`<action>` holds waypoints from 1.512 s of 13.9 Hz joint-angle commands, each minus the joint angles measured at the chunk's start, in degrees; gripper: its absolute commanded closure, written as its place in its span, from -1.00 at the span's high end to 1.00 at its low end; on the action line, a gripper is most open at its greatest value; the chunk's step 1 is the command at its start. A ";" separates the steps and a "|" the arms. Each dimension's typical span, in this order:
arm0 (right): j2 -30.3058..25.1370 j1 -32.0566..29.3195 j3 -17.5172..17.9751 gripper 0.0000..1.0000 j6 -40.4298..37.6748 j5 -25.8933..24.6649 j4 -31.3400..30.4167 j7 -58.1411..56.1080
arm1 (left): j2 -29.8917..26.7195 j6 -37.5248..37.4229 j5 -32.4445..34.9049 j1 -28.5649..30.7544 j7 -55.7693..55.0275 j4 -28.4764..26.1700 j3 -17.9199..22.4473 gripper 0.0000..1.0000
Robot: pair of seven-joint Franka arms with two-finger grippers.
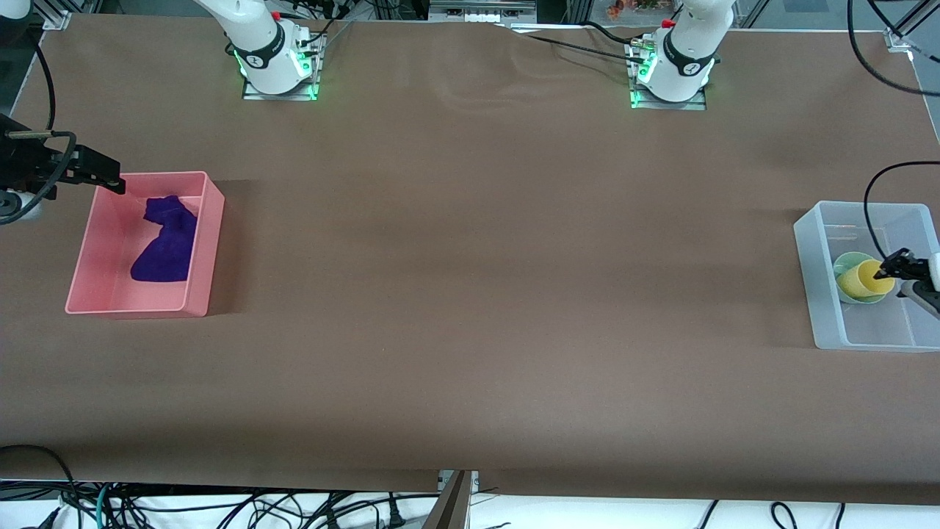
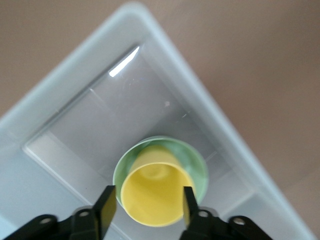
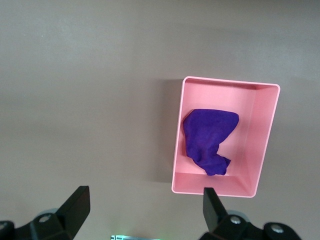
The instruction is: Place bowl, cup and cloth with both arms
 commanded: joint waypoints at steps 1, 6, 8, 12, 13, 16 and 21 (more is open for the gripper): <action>-0.18 -0.20 0.59 1.00 -0.38 -0.55 0.30 0.88 | -7.47 -8.25 -0.82 -0.55 -10.15 -1.26 -5.35 1.00; -0.18 -0.29 0.51 1.00 -0.38 -0.64 0.30 0.88 | -11.44 -18.03 -0.82 -0.55 -41.42 -1.17 -21.34 1.00; -0.18 -0.37 0.51 1.00 -0.38 -0.64 0.30 0.79 | -12.50 -18.74 -0.82 -0.46 -51.29 -1.08 -26.27 1.00; -0.18 -0.38 0.51 1.00 -0.29 -0.64 0.30 0.79 | -20.99 -17.34 -5.53 -16.05 -54.58 -2.22 -12.65 1.00; -0.18 -0.46 0.42 1.00 -0.29 -0.55 0.30 0.71 | -22.77 -15.77 -10.44 -20.89 -54.76 -2.66 -5.62 1.00; -0.18 -0.55 0.42 1.00 -0.29 -0.55 0.30 0.79 | -31.45 -10.34 -16.73 -31.20 -56.52 -11.76 7.70 1.00; 0.09 -0.64 0.33 1.00 -0.38 -0.55 0.30 0.71 | -40.45 -3.00 -14.45 -36.58 -58.72 -25.17 11.59 1.00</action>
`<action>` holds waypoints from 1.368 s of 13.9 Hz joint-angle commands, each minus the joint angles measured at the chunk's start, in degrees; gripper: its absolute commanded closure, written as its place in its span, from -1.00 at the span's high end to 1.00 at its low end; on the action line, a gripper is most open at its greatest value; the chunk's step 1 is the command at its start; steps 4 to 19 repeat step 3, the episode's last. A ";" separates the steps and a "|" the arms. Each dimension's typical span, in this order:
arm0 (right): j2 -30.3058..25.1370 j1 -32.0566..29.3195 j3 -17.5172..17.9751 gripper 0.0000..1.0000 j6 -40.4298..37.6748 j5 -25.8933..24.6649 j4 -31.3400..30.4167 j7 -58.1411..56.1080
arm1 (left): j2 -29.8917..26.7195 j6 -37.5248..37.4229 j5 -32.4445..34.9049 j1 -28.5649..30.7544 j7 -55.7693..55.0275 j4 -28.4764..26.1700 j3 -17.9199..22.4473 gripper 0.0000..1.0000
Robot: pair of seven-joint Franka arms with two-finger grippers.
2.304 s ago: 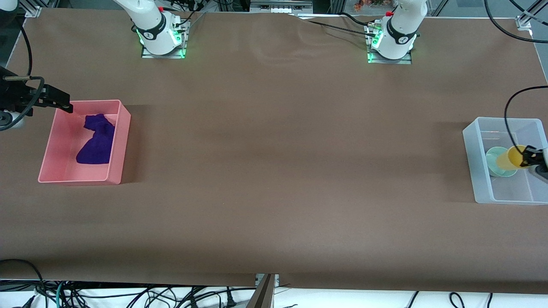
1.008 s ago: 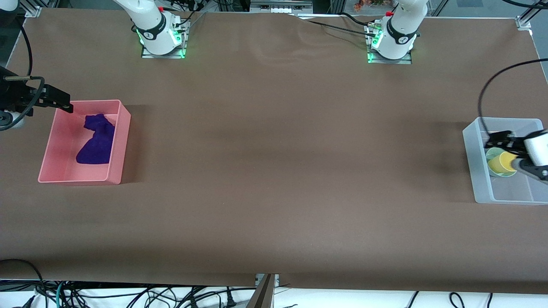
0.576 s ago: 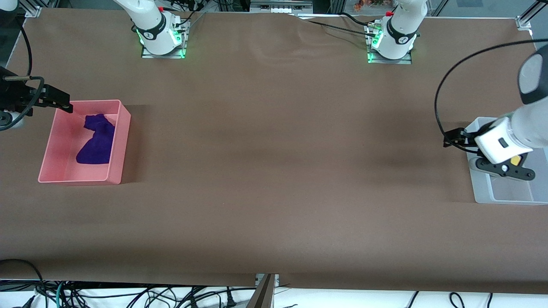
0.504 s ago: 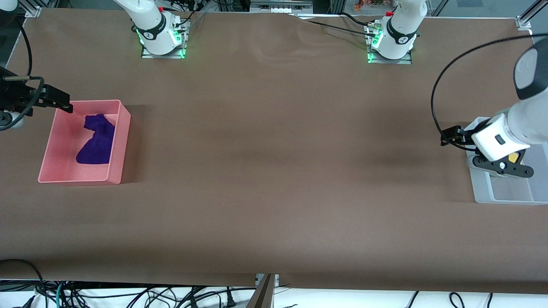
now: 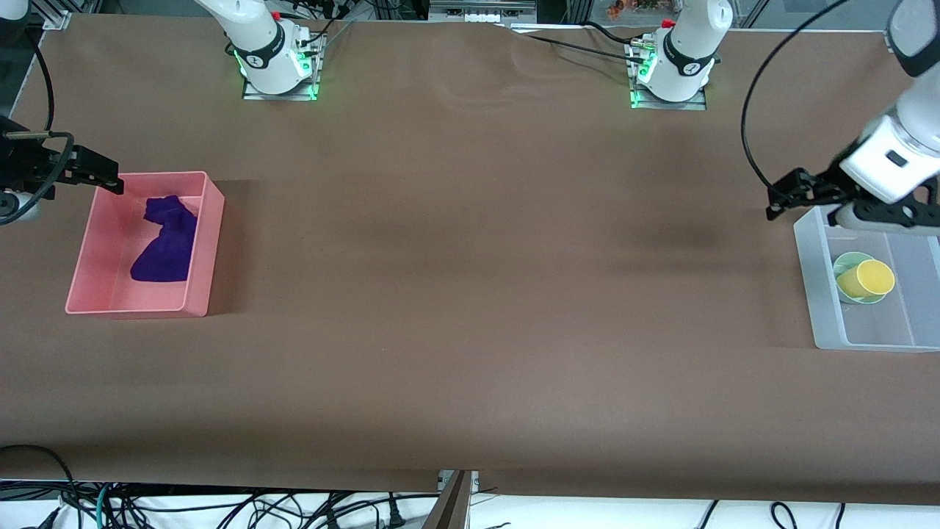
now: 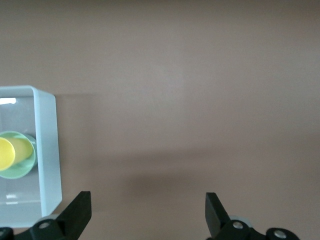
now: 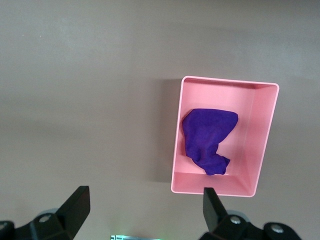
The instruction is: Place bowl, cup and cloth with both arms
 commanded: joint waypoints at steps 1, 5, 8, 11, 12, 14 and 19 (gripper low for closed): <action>0.02 -0.49 0.36 1.00 -0.38 -0.54 0.32 0.70 | -2.38 0.48 0.76 -1.65 -1.31 -3.30 1.36 1.00; 0.10 -0.57 0.27 1.00 -0.38 -0.45 0.32 0.70 | -2.20 -0.49 0.76 -1.74 -1.40 -2.33 1.36 1.00; 0.10 -0.57 0.27 1.00 -0.38 -0.45 0.32 0.70 | -2.20 -0.49 0.76 -1.74 -1.40 -2.33 1.36 1.00; 0.10 -0.57 0.27 1.00 -0.38 -0.45 0.32 0.70 | -2.20 -0.49 0.76 -1.74 -1.40 -2.33 1.36 1.00; 0.10 -0.57 0.27 1.00 -0.38 -0.45 0.32 0.70 | -2.20 -0.49 0.76 -1.74 -1.40 -2.33 1.36 1.00; 0.10 -0.57 0.27 1.00 -0.38 -0.45 0.32 0.70 | -2.20 -0.49 0.76 -1.74 -1.40 -2.33 1.36 1.00; 0.10 -0.57 0.27 1.00 -0.38 -0.45 0.32 0.70 | -2.20 -0.49 0.76 -1.74 -1.40 -2.33 1.36 1.00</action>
